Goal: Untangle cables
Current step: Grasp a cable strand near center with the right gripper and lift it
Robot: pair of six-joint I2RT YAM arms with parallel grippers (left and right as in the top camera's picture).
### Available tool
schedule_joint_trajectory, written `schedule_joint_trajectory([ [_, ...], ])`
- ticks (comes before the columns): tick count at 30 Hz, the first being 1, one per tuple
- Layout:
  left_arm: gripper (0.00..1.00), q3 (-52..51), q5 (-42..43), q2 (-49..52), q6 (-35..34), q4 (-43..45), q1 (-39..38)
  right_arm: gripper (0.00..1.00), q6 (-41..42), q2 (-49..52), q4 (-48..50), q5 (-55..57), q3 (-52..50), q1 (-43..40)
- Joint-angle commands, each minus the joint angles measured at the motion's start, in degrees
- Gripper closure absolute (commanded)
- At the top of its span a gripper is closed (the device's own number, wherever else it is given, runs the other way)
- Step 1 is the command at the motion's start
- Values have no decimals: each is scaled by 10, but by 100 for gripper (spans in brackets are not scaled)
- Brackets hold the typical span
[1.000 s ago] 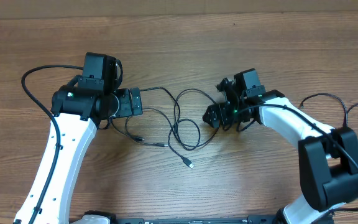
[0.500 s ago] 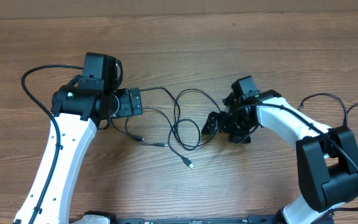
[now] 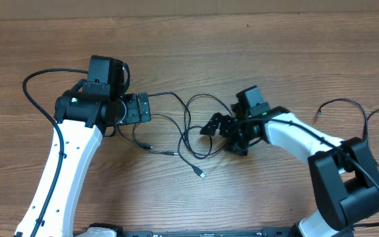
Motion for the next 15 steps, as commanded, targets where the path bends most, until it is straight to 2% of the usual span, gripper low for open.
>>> schedule_joint_trajectory([
  [1,0,9,-5,-6,-6,1,2,0,96,23,55,38,-30,50],
  [6,0,9,-5,-6,-6,1,2,0,179,23,114,114,-30,111],
  [7,0,9,-5,-6,-6,1,2,4,188,23,115,128,-30,119],
  [11,0,9,-5,-6,-6,1,2,44,189,22,113,166,-30,134],
  [14,0,9,-5,-6,-6,1,2,60,191,22,113,180,-30,130],
  [15,0,9,-5,-6,-6,1,2,63,198,22,111,187,-30,127],
])
